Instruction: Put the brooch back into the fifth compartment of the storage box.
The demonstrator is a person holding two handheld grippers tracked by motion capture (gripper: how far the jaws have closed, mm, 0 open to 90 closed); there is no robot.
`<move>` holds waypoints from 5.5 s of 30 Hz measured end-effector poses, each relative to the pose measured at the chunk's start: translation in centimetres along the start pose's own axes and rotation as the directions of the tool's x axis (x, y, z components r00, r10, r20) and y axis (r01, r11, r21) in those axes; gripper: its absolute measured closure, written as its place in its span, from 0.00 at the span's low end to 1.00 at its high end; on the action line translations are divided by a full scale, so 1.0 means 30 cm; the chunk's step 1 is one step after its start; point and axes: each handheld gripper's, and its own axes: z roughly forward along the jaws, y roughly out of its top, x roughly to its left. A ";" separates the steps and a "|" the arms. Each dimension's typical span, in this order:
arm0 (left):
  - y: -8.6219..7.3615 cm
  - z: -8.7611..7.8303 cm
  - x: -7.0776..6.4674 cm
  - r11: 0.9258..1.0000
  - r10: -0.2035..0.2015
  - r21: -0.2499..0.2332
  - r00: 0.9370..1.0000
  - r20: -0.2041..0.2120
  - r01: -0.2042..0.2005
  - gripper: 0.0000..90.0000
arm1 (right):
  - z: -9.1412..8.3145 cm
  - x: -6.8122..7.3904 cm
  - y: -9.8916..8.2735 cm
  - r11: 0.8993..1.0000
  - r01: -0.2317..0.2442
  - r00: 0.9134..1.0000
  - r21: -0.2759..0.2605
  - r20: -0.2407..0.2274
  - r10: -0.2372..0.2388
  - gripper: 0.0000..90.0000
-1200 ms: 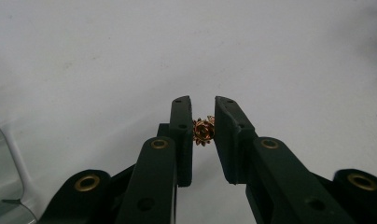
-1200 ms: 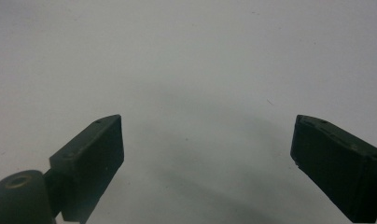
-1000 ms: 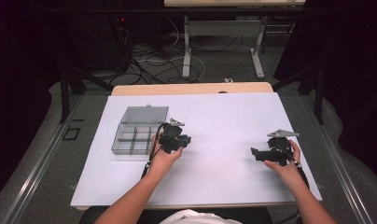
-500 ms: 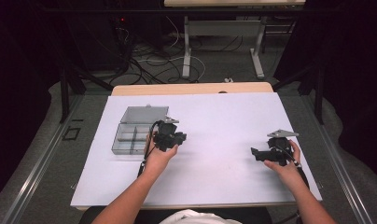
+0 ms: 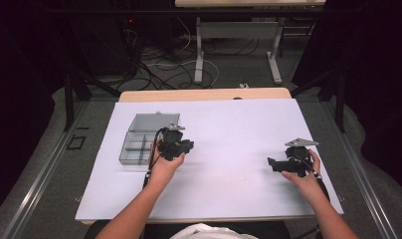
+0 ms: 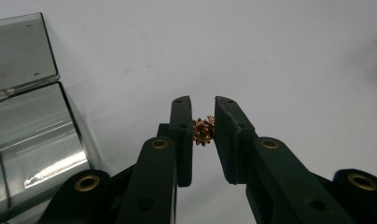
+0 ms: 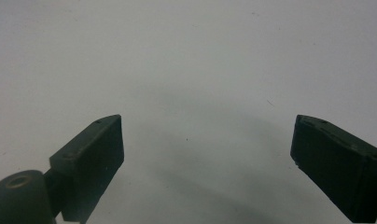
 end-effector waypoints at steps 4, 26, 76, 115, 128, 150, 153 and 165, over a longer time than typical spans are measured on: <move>-0.002 -0.011 0.013 1.000 -0.004 -0.001 1.000 -0.007 0.004 0.86 | 0.001 0.000 0.000 1.000 0.000 1.000 0.000 -0.005 0.000 0.10; -0.035 -0.100 0.097 0.998 -0.050 -0.028 0.997 -0.054 0.049 0.86 | 0.001 0.001 0.000 1.000 0.000 1.000 -0.003 -0.005 0.000 0.10; -0.152 -0.226 0.269 0.987 -0.161 -0.044 0.975 -0.152 0.156 0.86 | 0.002 0.002 0.000 1.000 -0.001 1.000 -0.002 -0.005 0.001 0.11; -0.204 -0.186 0.329 0.979 -0.197 0.021 0.968 -0.155 0.203 0.86 | 0.000 0.002 0.000 1.000 0.002 1.000 -0.003 -0.003 -0.002 0.11; -0.211 -0.148 0.331 0.980 -0.173 0.062 0.968 -0.180 0.187 0.86 | 0.002 0.002 0.000 1.000 0.001 1.000 -0.003 -0.008 -0.001 0.11; -0.216 -0.154 0.349 0.977 -0.195 0.048 0.966 -0.169 0.206 0.78 | 0.003 0.002 -0.001 1.000 -0.001 1.000 0.000 -0.008 0.001 0.11; -0.215 -0.155 0.345 0.978 -0.196 0.042 0.965 -0.172 0.206 0.73 | 0.004 0.002 -0.001 1.000 0.000 1.000 0.000 -0.011 0.000 0.11; -0.204 -0.158 0.335 0.983 -0.174 0.028 0.971 -0.163 0.181 0.61 | 0.003 -0.001 -0.004 1.000 -0.003 1.000 0.002 -0.008 0.003 0.11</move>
